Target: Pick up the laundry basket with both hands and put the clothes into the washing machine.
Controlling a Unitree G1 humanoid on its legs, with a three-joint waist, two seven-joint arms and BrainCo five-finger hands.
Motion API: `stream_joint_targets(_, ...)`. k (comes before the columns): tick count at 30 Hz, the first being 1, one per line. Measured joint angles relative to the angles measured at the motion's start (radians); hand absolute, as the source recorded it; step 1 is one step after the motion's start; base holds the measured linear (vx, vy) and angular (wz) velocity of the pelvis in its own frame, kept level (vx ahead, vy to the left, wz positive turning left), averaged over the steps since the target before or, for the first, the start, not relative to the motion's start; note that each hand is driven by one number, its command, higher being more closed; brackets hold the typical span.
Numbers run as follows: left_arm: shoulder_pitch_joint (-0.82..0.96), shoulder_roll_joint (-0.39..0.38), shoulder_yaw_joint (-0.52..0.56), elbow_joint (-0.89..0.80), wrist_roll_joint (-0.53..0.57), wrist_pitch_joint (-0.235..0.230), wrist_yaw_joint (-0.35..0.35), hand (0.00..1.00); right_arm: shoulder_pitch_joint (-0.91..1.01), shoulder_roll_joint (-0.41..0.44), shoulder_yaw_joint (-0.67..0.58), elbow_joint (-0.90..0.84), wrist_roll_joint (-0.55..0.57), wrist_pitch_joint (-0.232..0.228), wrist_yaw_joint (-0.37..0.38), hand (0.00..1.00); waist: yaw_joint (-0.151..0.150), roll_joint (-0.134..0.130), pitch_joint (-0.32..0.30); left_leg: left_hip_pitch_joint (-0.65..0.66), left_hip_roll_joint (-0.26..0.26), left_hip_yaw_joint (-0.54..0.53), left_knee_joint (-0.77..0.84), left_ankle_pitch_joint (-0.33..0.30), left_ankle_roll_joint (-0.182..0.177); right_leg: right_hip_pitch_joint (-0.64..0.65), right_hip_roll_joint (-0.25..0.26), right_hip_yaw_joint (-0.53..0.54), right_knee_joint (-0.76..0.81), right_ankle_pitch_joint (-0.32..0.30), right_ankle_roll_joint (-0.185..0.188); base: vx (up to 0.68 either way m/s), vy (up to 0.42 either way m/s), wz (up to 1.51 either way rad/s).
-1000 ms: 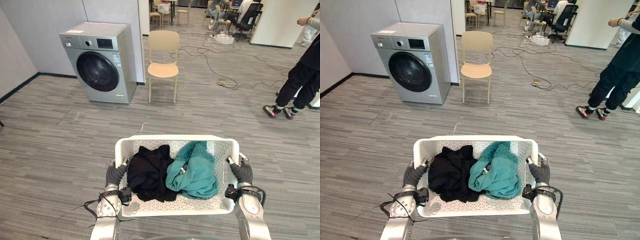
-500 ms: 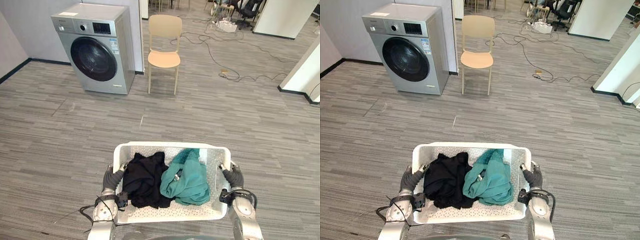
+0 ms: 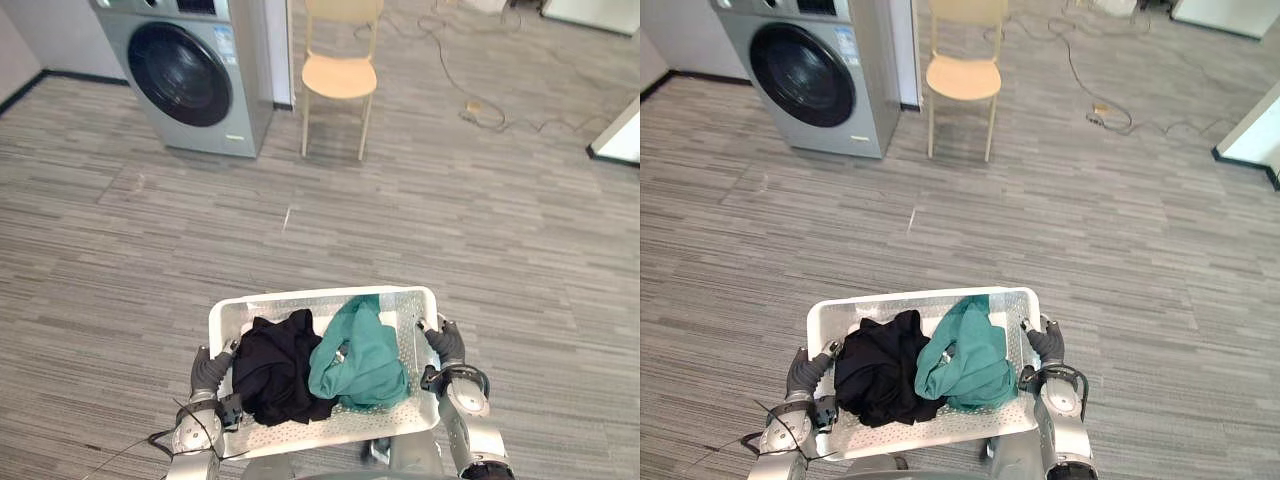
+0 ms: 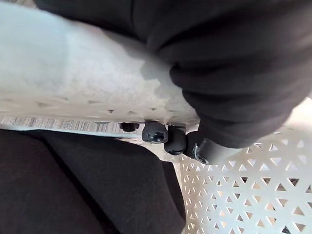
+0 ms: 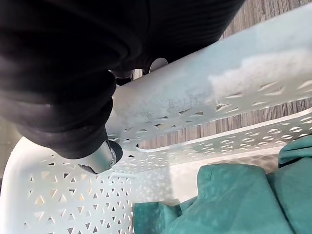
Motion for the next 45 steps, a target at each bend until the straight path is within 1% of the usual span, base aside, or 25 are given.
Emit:
stream_joint_targets(1,-0.01,0.005,-0.004,0.007,0.0,0.0,-0.002,1.0,0.018,0.0,0.005,-0.026,0.001,0.001,-0.009,1.0,-0.021,0.005,0.003,0.034,0.009,-0.008,-0.006,-0.022,-0.037,-0.005,0.017,0.02,-0.057,0.053,0.002,0.51,-0.217,0.64)
stream_joint_targets(2,-0.018,0.001,-0.008,0.022,0.0,0.0,-0.001,1.0,0.045,-0.005,0.021,-0.053,0.002,-0.001,-0.014,1.0,-0.033,0.02,-0.008,0.074,0.041,-0.037,0.022,-0.047,-0.065,0.001,0.049,0.044,0.021,0.097,-0.058,0.67,-0.278,0.65)
stream_joint_targets(3,-0.021,0.001,-0.009,0.024,0.001,-0.001,-0.001,1.0,0.051,-0.003,0.023,-0.059,0.009,-0.003,-0.013,1.0,-0.034,0.035,-0.006,0.064,0.07,-0.044,0.081,-0.049,-0.068,0.006,0.067,0.039,0.065,0.075,-0.073,0.61,-0.283,0.36)
stream_joint_targets(4,-0.02,-0.005,-0.008,0.022,0.0,-0.004,0.001,1.0,0.056,-0.018,0.026,-0.07,0.019,0.0,-0.013,1.0,-0.033,0.063,-0.004,-0.018,0.139,-0.067,0.311,-0.025,-0.029,0.033,0.101,0.008,0.111,0.013,-0.102,0.8,-0.358,0.03)
stream_joint_targets(5,-0.02,-0.015,0.003,0.021,0.0,-0.004,0.0,1.0,0.068,-0.03,0.05,-0.104,0.025,0.003,-0.015,1.0,-0.026,0.095,-0.002,-0.131,0.21,-0.093,0.576,0.11,0.049,0.091,0.148,-0.015,0.114,-0.043,-0.123,0.68,-0.332,-0.1)
stream_joint_targets(7,-0.002,-0.027,0.002,0.018,-0.01,-0.011,-0.004,1.0,0.086,-0.041,0.066,-0.145,0.031,0.004,-0.017,1.0,0.012,0.111,-0.001,-0.247,0.305,-0.096,0.875,0.303,0.067,0.221,0.219,-0.002,0.057,-0.099,-0.143,0.72,-0.285,-0.33)
stream_joint_targets(8,0.017,-0.035,0.001,0.002,-0.017,-0.013,-0.005,1.0,0.087,-0.042,0.067,-0.152,0.031,0.004,-0.019,1.0,0.02,0.107,0.001,-0.298,0.32,-0.094,0.996,0.291,0.083,0.295,0.244,0.017,0.013,-0.112,-0.149,0.87,-0.289,-0.64)
stream_joint_targets(11,0.052,-0.055,0.003,-0.04,-0.031,-0.026,-0.006,1.0,0.095,-0.051,0.076,-0.198,0.031,0.002,-0.02,1.0,0.065,0.077,0.005,-0.426,0.266,-0.032,1.074,0.21,0.105,0.478,0.254,0.093,-0.123,-0.121,-0.153,0.66,-0.129,-0.57)
stream_joint_targets(14,0.053,-0.069,0.039,-0.078,-0.031,-0.045,-0.024,1.0,0.048,-0.064,0.094,-0.203,0.037,-0.002,-0.012,1.0,0.11,0.061,0.016,-0.55,0.19,0.071,0.749,0.126,0.042,0.639,0.227,0.133,-0.241,-0.133,-0.144,0.66,0.022,-0.63)
stream_joint_targets(17,0.06,-0.087,0.049,-0.096,-0.031,-0.053,-0.023,1.0,0.015,-0.077,0.098,-0.181,0.038,-0.013,-0.011,1.0,0.134,0.073,0.005,-0.561,0.118,0.162,0.282,0.186,-0.042,0.757,0.196,0.121,-0.303,-0.166,-0.099,0.71,0.159,-0.56)
stream_joint_targets(18,0.073,-0.089,0.052,-0.106,-0.031,-0.056,-0.022,1.0,0.006,-0.07,0.098,-0.156,0.039,-0.022,-0.011,1.0,0.148,0.067,-0.006,-0.564,0.091,0.134,0.277,0.289,-0.004,0.782,0.181,0.136,-0.298,-0.19,-0.069,0.6,0.218,-0.36)
stream_joint_targets(20,0.08,-0.085,0.077,-0.106,-0.028,-0.053,-0.023,1.0,-0.031,-0.052,0.1,-0.09,0.038,-0.031,-0.01,1.0,0.126,0.026,-0.025,-0.581,0.034,0.12,0.398,0.205,0.152,0.705,0.096,0.141,-0.036,-0.194,-0.045,0.85,0.341,0.15)
stream_joint_targets(22,0.075,-0.063,0.075,-0.104,-0.029,-0.052,-0.021,1.0,-0.051,-0.046,0.092,-0.053,0.035,-0.033,-0.005,1.0,0.112,-0.008,-0.009,-0.518,-0.022,0.121,0.434,0.117,0.183,0.547,0.015,0.193,0.417,-0.086,0.083,0.77,0.31,0.56)
stream_joint_targets(23,0.063,-0.058,0.06,-0.096,-0.029,-0.04,-0.018,1.0,-0.05,-0.03,0.076,-0.047,0.033,-0.023,-0.007,1.0,0.112,-0.012,-0.005,-0.452,-0.053,0.111,0.449,0.064,0.187,0.448,-0.006,0.221,0.711,-0.047,0.105,0.85,0.284,0.57)
stream_joint_targets(26,0.093,-0.04,0.052,-0.104,-0.03,-0.037,0.0,1.0,0.001,-0.01,0.094,-0.084,0.023,-0.017,-0.009,1.0,0.102,0.008,0.01,-0.213,-0.087,0.072,0.37,0.023,0.186,0.326,0.022,0.204,0.964,-0.078,0.058,0.69,0.113,0.51)
stream_joint_targets(27,0.099,-0.021,0.036,-0.132,-0.03,-0.039,0.001,1.0,0.048,-0.007,0.099,-0.153,0.024,-0.023,-0.011,1.0,0.089,0.022,0.008,-0.112,-0.09,0.044,0.279,0.013,0.17,0.24,0.019,0.134,0.913,-0.117,-0.002,0.62,0.043,0.58)
stream_joint_targets(30,0.078,0.0,0.021,-0.169,-0.031,-0.046,-0.001,1.0,0.077,0.007,0.088,-0.227,0.026,-0.035,-0.014,1.0,0.052,0.017,0.005,-0.034,-0.104,-0.029,0.2,-0.023,0.115,0.103,-0.029,0.033,0.647,-0.167,-0.026,0.57,-0.048,0.79)
stream_joint_targets(32,0.058,0.008,0.016,-0.153,-0.031,-0.045,-0.002,1.0,0.076,0.009,0.069,-0.219,0.027,-0.034,-0.016,1.0,0.037,-0.003,-0.006,0.005,-0.094,-0.052,0.193,-0.057,0.077,0.054,-0.023,0.011,0.352,-0.143,-0.033,0.64,-0.21,0.52)
stream_joint_targets(33,0.047,0.012,0.01,-0.128,-0.031,-0.045,0.0,1.0,0.075,0.009,0.068,-0.211,0.027,-0.031,-0.02,1.0,0.029,-0.008,-0.009,0.059,-0.069,-0.07,0.184,-0.101,0.034,0.049,0.024,0.037,0.113,-0.054,-0.034,0.48,-0.193,0.43)
stream_joint_targets(35,0.047,0.01,0.007,-0.108,-0.028,-0.041,0.002,1.0,0.094,0.009,0.082,-0.208,0.026,-0.022,-0.03,1.0,0.02,-0.002,-0.015,0.111,-0.029,-0.093,0.214,-0.126,-0.01,0.067,0.081,0.107,0.131,0.043,-0.049,0.7,-0.305,0.49)
stream_joint_targets(36,0.052,-0.005,0.001,-0.104,-0.027,-0.036,0.006,1.0,0.103,0.003,0.084,-0.211,0.028,-0.021,-0.032,1.0,0.005,0.02,-0.024,0.076,0.02,-0.108,0.363,-0.118,-0.02,0.083,0.108,0.088,0.192,-0.009,-0.079,0.77,-0.344,0.45)
stream_joint_targets(37,0.053,-0.011,-0.003,-0.104,-0.027,-0.035,0.007,1.0,0.109,-0.006,0.082,-0.222,0.028,-0.021,-0.033,1.0,0.005,0.04,-0.026,0.034,0.051,-0.109,0.471,-0.091,-0.016,0.093,0.122,0.069,0.208,-0.038,-0.09,0.62,-0.284,0.2)
stream_joint_targets(40,0.062,-0.046,-0.005,-0.107,-0.027,-0.028,0.003,1.0,0.135,-0.037,0.082,-0.268,0.036,-0.014,-0.037,1.0,0.022,0.122,-0.024,-0.175,0.234,-0.074,0.931,0.329,0.057,0.221,0.221,0.05,0.176,-0.126,-0.137,0.54,-0.221,-0.24)
stream_joint_targets(42,0.062,-0.037,-0.018,-0.108,-0.027,-0.027,-0.001,1.0,0.152,-0.034,0.079,-0.275,0.039,-0.016,-0.052,1.0,0.026,0.119,-0.024,-0.276,0.274,-0.075,1.064,0.273,0.065,0.322,0.245,0.053,0.104,-0.133,-0.145,0.57,-0.137,-0.2)
stream_joint_targets(45,0.06,-0.032,-0.02,-0.108,-0.027,-0.027,-0.003,1.0,0.155,-0.032,0.079,-0.278,0.039,-0.019,-0.054,1.0,0.037,0.077,-0.014,-0.381,0.258,-0.051,0.964,0.165,0.04,0.464,0.23,0.082,-0.019,-0.132,-0.144,0.51,-0.072,-0.15)
